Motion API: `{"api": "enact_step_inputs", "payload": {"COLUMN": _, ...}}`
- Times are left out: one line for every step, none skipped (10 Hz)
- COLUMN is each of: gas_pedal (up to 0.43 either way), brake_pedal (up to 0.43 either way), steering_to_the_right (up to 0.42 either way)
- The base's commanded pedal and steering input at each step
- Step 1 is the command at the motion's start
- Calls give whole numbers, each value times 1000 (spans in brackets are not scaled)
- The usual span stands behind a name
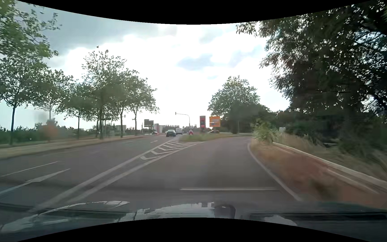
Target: Follow the waypoints while adhering to traffic rules and regulations
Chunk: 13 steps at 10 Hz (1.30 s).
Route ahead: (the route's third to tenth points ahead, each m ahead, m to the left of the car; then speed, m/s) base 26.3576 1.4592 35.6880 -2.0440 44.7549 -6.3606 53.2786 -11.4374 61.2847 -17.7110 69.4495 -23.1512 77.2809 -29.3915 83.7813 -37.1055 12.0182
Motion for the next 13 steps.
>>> {"api": "enact_step_inputs", "payload": {"gas_pedal": 59, "brake_pedal": 0, "steering_to_the_right": 55}}
{"api": "enact_step_inputs", "payload": {"gas_pedal": 47, "brake_pedal": 0, "steering_to_the_right": 55}}
{"api": "enact_step_inputs", "payload": {"gas_pedal": 47, "brake_pedal": 0, "steering_to_the_right": 51}}
{"api": "enact_step_inputs", "payload": {"gas_pedal": 47, "brake_pedal": 0, "steering_to_the_right": 46}}
{"api": "enact_step_inputs", "payload": {"gas_pedal": 47, "brake_pedal": 0, "steering_to_the_right": 41}}
{"api": "enact_step_inputs", "payload": {"gas_pedal": 47, "brake_pedal": 0, "steering_to_the_right": 41}}
{"api": "enact_step_inputs", "payload": {"gas_pedal": 47, "brake_pedal": 0, "steering_to_the_right": 44}}
{"api": "enact_step_inputs", "payload": {"gas_pedal": 47, "brake_pedal": 0, "steering_to_the_right": 48}}
{"api": "enact_step_inputs", "payload": {"gas_pedal": 47, "brake_pedal": 0, "steering_to_the_right": 49}}
{"api": "enact_step_inputs", "payload": {"gas_pedal": 59, "brake_pedal": 0, "steering_to_the_right": 52}}
{"api": "enact_step_inputs", "payload": {"gas_pedal": 59, "brake_pedal": 0, "steering_to_the_right": 56}}
{"api": "enact_step_inputs", "payload": {"gas_pedal": 67, "brake_pedal": 0, "steering_to_the_right": 60}}
{"api": "enact_step_inputs", "payload": {"gas_pedal": 67, "brake_pedal": 0, "steering_to_the_right": 62}}
